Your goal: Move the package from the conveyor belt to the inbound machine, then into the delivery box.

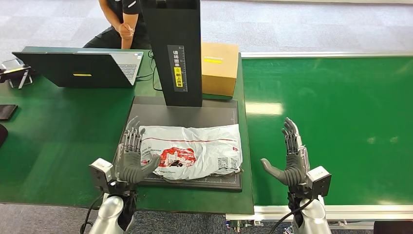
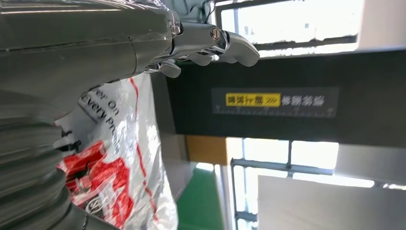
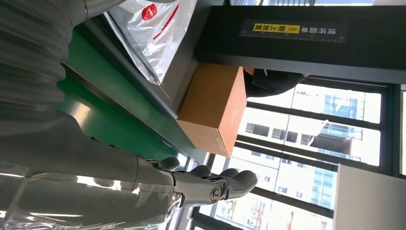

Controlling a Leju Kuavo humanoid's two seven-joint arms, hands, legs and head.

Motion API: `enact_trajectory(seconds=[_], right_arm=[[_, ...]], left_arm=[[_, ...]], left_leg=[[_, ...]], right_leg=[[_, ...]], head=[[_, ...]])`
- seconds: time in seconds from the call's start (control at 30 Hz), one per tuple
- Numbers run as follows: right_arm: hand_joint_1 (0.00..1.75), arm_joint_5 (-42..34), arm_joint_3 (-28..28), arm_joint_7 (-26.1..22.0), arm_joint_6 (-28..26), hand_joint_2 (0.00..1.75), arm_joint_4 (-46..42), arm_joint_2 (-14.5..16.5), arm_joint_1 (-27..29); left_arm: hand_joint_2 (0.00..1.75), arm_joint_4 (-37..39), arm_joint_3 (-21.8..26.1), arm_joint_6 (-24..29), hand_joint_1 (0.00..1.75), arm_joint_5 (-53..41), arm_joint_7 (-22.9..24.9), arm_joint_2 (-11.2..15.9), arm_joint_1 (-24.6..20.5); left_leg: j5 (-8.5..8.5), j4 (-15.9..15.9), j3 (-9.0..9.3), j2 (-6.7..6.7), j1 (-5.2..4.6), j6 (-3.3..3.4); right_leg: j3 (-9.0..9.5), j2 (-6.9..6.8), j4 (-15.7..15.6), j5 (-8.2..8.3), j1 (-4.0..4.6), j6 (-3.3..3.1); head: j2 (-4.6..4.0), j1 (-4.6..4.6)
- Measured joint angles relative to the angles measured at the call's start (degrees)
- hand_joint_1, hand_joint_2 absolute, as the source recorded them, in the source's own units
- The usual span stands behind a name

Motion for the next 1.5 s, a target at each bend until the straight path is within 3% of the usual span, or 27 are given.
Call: enact_trajectory(seconds=[0.17, 0.4, 0.67, 0.87, 0.9, 1.03, 1.1, 1.5], right_arm=[[0.00, 0.3, 0.0, 0.0, 0.6, 1.75, 0.0, 0.0, 0.0], [0.00, 0.7, -0.1, 0.0, 0.6, 1.75, 0.0, 0.3, 0.0], [0.00, 1.4, -0.7, 0.0, 0.9, 1.75, 0.0, 0.7, 0.3], [0.00, 1.5, -1.5, 0.0, 0.9, 1.75, 0.0, 1.0, 0.7], [0.00, 1.6, -1.6, 0.0, 1.0, 1.75, 0.0, 1.1, 0.8], [0.00, 1.9, -2.3, 0.0, 1.4, 1.75, -0.4, 1.4, 1.2], [0.00, 2.1, -2.5, 0.0, 1.5, 1.75, -0.6, 1.5, 1.3], [0.00, 2.1, -3.0, 0.0, 1.7, 1.75, -0.9, 1.7, 1.6]], left_arm=[[1.75, 0.9, -1.8, -0.3, 0.00, -6.1, 3.1, 0.2, -0.6], [1.75, 3.4, -5.9, 8.0, 0.00, -23.8, 10.6, 0.4, -2.2], [1.75, 7.8, -8.7, 6.6, 0.00, -29.1, 12.1, 0.4, -4.1], [1.75, 10.9, -9.8, 8.5, 0.00, -33.9, 16.2, 0.4, -5.9], [1.75, 11.4, -9.8, 9.1, 0.07, -34.7, 16.5, 0.4, -6.2], [1.75, 12.5, -9.9, 10.8, 1.65, -36.7, 16.6, 0.4, -6.7], [1.75, 12.7, -9.8, 11.5, 1.75, -37.4, 16.4, 0.3, -6.8], [1.75, 13.0, -9.7, 13.9, 1.75, -39.0, 15.5, 0.3, -7.3]], left_leg=[[0.00, 0.0, 0.00, 0.00, 0.00, 0.00], [0.00, 0.0, 0.01, 0.00, 0.00, 0.00], [0.00, 0.0, 0.01, 0.00, 0.00, 0.00], [0.00, 0.0, 0.05, 0.00, 0.00, 0.00], [0.00, 0.0, 0.06, 0.00, 0.00, 0.00], [0.00, 0.0, 0.08, 0.00, 0.00, 0.00], [0.01, 0.0, 0.09, 0.00, 0.00, 0.00], [0.00, 0.0, 0.09, 0.00, 0.00, 0.00]], right_leg=[[0.00, 0.00, 0.0, 0.00, 0.00, 0.00], [0.00, 0.00, 0.0, 0.00, 0.00, 0.00], [0.00, 0.00, 0.0, 0.00, 0.00, 0.00], [0.05, 0.00, 0.0, 0.00, 0.00, 0.00], [0.06, 0.00, 0.0, 0.00, 0.00, 0.00], [0.08, 0.00, 0.0, 0.00, 0.00, 0.00], [0.08, 0.00, 0.0, 0.00, 0.00, 0.00], [0.09, 0.00, 0.0, 0.00, 0.00, 0.00]], head=[[0.00, 0.00], [0.00, -0.01], [0.00, 0.00], [0.00, -0.01], [0.00, -0.01], [0.00, -0.01], [0.00, -0.01], [0.00, -0.01]])
